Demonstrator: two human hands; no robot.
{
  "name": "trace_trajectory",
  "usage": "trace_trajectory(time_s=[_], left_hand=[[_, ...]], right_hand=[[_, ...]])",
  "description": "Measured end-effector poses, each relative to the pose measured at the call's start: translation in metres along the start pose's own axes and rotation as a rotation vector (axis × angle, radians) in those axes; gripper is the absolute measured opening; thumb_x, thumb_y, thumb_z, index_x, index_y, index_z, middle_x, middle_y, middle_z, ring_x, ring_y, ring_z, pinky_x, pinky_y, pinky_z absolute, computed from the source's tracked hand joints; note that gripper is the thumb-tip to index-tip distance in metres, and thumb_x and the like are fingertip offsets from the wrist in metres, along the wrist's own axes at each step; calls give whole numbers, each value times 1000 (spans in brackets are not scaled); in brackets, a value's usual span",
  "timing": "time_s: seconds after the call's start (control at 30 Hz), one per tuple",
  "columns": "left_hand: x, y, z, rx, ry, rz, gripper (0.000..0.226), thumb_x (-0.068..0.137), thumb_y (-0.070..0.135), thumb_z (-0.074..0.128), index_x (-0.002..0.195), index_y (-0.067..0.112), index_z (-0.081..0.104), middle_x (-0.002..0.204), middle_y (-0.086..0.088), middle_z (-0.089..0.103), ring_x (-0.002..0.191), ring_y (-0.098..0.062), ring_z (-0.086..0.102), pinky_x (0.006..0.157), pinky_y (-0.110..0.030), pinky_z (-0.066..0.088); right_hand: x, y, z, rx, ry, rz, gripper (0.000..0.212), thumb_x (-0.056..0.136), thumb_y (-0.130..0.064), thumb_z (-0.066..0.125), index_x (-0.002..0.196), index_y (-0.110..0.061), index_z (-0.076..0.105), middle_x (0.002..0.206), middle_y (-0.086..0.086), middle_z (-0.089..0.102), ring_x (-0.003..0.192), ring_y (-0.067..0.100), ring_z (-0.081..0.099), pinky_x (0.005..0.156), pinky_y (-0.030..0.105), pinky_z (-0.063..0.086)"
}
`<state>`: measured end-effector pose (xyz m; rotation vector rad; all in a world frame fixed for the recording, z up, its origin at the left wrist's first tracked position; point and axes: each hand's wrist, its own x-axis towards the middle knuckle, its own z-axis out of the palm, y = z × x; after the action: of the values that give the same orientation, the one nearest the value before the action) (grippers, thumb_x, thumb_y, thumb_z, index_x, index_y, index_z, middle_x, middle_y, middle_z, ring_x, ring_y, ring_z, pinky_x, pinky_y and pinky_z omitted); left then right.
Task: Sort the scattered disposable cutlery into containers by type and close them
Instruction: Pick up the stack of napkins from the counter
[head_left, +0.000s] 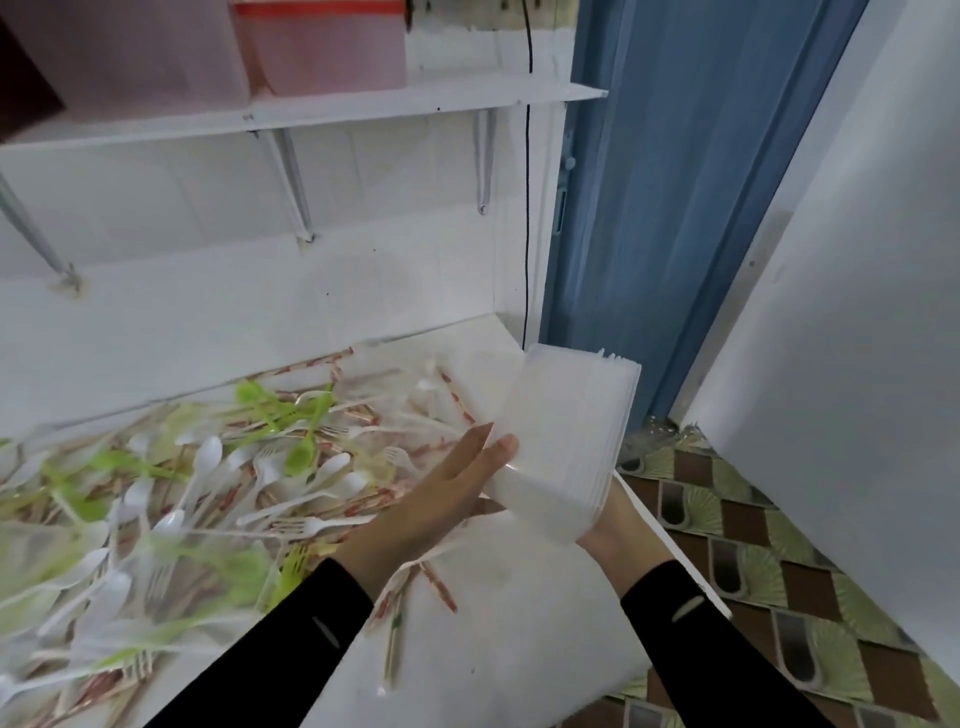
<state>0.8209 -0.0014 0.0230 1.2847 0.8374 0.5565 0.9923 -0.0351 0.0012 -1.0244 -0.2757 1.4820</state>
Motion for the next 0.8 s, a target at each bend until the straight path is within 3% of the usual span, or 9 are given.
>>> trace_trajectory(time_s=[0.1, 0.13, 0.2, 0.3, 0.43, 0.47, 0.63, 0.73, 0.8], left_hand=[[25, 6, -18, 68, 17, -22, 56, 81, 77, 52, 128, 47, 55, 128, 21, 62, 120, -8, 59, 107, -40, 43], [32, 8, -24, 82, 38, -29, 56, 80, 78, 50, 126, 46, 58, 126, 21, 63, 118, -7, 60, 107, -38, 43], [54, 11, -43, 34, 107, -32, 55, 81, 76, 43, 118, 40, 62, 119, 16, 68, 112, -5, 63, 102, -32, 48], [98, 10, -78, 136, 270, -27, 60, 88, 75, 34, 115, 30, 66, 116, 10, 69, 111, -8, 63, 99, -29, 45], [158, -11, -121, 602, 413, -29, 29, 101, 30, 48, 120, 14, 63, 122, -4, 62, 117, -23, 56, 94, -28, 40], [175, -17, -129, 744, 395, -35, 31, 100, 26, 47, 125, 13, 59, 128, -8, 59, 121, -26, 52, 98, -31, 39], [217, -35, -158, 1338, 126, -154, 52, 101, 51, 32, 151, 34, 27, 164, 6, 4, 151, -23, 1, 115, -63, 1], [219, -44, -171, 1431, 53, -197, 55, 97, 62, 30, 149, 46, 23, 164, 9, -9, 151, -24, -5, 112, -68, -5], [214, -46, -172, 1429, 89, -215, 57, 94, 65, 36, 147, 47, 26, 164, 10, -8, 151, -26, -2, 112, -70, 0]], right_hand=[[35, -8, 5, 147, -127, 103, 33, 104, -20, 44, 131, -6, 58, 134, 20, 58, 115, 25, 63, 102, 41, 47], [41, -14, 10, 168, -84, 94, 37, 105, -26, 44, 134, -7, 56, 138, 18, 56, 118, 26, 61, 104, 45, 45], [69, -22, 11, 120, 57, 30, 31, 105, -26, 44, 125, -10, 61, 121, 12, 69, 99, 20, 71, 89, 42, 52], [101, -26, 21, 64, 149, 0, 29, 103, -21, 47, 126, -7, 60, 120, 11, 69, 106, 26, 67, 99, 47, 49], [135, -37, 45, 38, 214, 12, 20, 101, -6, 44, 105, -11, 63, 90, 4, 75, 79, 17, 72, 67, 35, 61], [145, -40, 54, 37, 207, 22, 20, 100, -4, 43, 105, -10, 62, 94, 6, 74, 83, 20, 71, 68, 38, 61], [206, -41, 88, -61, 261, -17, 16, 104, -9, 41, 109, -7, 56, 98, 9, 64, 92, 27, 63, 84, 52, 53], [233, -40, 106, -32, 274, -28, 19, 101, 0, 41, 98, -9, 57, 94, 9, 64, 85, 27, 64, 86, 54, 53], [248, -39, 111, -49, 310, -32, 24, 97, 6, 40, 114, -4, 55, 94, 10, 61, 90, 27, 64, 76, 50, 54]])
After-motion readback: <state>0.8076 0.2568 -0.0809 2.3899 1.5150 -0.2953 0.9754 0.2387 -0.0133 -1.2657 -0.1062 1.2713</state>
